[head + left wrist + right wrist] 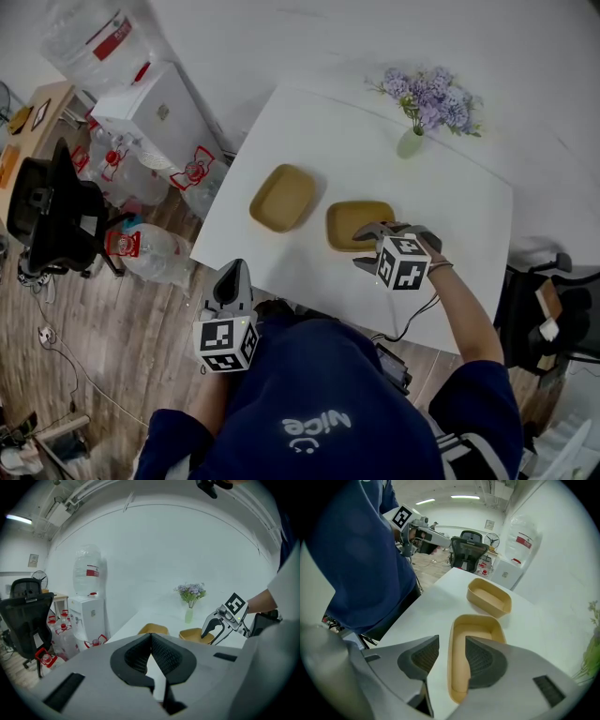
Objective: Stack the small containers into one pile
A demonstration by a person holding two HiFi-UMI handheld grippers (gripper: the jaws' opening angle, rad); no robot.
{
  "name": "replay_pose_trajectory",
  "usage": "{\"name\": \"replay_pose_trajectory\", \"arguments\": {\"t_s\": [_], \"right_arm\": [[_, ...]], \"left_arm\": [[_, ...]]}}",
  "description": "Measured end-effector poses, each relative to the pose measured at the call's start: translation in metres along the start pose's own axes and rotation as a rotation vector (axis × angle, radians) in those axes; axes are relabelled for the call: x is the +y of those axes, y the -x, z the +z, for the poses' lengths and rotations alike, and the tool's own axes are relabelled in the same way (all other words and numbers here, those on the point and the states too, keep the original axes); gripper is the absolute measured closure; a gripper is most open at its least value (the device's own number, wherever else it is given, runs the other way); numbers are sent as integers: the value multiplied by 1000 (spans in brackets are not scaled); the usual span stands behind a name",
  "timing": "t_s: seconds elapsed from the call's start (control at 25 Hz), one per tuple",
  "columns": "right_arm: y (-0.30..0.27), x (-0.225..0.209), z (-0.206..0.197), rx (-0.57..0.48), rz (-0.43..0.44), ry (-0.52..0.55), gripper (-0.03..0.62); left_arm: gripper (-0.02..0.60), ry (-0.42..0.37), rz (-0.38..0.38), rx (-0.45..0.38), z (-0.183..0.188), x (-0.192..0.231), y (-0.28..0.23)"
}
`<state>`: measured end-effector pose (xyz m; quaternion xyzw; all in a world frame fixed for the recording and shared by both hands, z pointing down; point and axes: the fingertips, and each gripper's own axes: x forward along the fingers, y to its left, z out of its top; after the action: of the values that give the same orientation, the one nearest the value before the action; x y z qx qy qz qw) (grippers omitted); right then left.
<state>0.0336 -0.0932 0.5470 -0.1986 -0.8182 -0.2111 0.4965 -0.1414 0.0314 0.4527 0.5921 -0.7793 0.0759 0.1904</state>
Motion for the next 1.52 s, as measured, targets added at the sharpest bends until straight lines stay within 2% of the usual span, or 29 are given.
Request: {"name": "replay_pose_trajectory", "arguments": {"t_s": [0.32,0.6,0.76,0.96,1.2,1.52], "right_arm": [[14,-29,59,-93,-101,81,419],[5,-76,108,-77,-175,224,419],[-17,-92,114,-9,-147,296,419],[-55,-95,103,112,-63,387,419],[-87,-93,100,177,5,445,419],[-111,-100,95,227,2,535,421]], "left_arm": [[563,14,-33,-2,0,0,-1],[563,39,-18,-5,-2,14,0],[563,60,8,-2,-2,31,1],[563,69,43,8,-3,57,2],[563,87,56,21,-5,78,-6],[563,77,38,29,-3,92,-21]]}}
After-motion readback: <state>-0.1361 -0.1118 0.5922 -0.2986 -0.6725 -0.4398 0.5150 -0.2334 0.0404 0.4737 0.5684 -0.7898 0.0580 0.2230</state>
